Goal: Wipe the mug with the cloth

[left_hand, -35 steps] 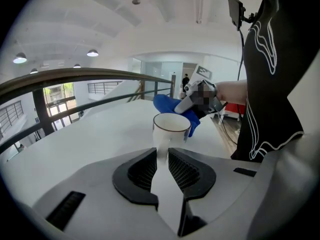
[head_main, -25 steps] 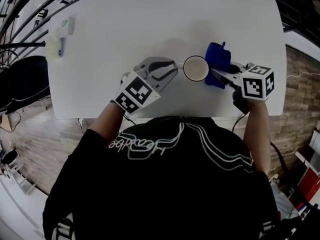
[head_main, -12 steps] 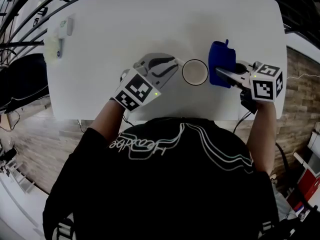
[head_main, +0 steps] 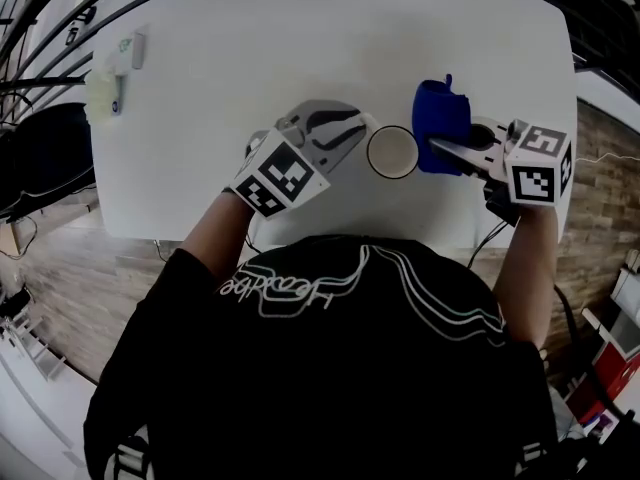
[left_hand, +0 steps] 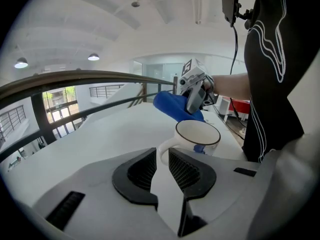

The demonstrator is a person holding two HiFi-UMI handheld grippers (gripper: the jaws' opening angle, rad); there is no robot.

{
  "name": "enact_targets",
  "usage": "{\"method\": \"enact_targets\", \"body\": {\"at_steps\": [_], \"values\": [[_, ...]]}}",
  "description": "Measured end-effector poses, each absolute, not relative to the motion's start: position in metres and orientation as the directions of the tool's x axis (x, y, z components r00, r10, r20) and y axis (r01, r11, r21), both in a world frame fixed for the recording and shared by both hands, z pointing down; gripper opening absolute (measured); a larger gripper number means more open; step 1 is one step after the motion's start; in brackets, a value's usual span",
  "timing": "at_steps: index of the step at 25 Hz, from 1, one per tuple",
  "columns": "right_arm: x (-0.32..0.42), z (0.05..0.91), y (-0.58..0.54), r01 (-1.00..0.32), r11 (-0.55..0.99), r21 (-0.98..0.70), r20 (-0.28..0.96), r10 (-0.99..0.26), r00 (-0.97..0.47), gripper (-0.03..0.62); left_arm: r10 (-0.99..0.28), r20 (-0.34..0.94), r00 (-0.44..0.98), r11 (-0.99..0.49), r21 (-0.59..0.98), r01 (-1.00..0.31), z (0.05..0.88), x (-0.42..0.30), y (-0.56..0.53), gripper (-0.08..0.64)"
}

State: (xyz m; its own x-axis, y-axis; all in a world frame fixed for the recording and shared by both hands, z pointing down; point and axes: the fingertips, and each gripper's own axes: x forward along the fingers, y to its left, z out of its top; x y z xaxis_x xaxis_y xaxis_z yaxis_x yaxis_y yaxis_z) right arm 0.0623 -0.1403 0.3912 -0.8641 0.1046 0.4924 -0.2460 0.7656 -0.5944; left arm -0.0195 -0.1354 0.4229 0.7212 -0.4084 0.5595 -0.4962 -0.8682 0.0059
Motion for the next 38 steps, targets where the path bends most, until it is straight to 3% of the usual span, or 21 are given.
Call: {"method": "enact_targets", "body": {"at_steps": [13,25,29,38], "values": [[0.035,0.417,-0.150,-0.152,0.799,-0.582,0.542,0.241,-0.805,0.051,-0.412,0.574,0.708,-0.867,-0.009,-0.498,0.429,-0.022,-0.150,0.071],[0.030,0.452,-0.155,-0.225,0.765,-0.604,0.635,0.291,-0.716,0.051,-0.396,0.570,0.720,-0.868,0.024,-0.496,0.429,-0.017,-0.151,0.071],[0.038,0.438,-0.163,-0.289,0.774,-0.563,0.626,0.171,-0.761,0.051,-0.396,0.558,0.730,-0.859,0.055,-0.508,0.428,-0.027,-0.147,0.071],[0.055,0.363,-0.139,-0.503,0.810,-0.302,0.588,-0.257,-0.767,0.051,-0.446,0.459,0.768,-0.830,0.107,-0.547,0.373,-0.051,-0.112,0.071]]}}
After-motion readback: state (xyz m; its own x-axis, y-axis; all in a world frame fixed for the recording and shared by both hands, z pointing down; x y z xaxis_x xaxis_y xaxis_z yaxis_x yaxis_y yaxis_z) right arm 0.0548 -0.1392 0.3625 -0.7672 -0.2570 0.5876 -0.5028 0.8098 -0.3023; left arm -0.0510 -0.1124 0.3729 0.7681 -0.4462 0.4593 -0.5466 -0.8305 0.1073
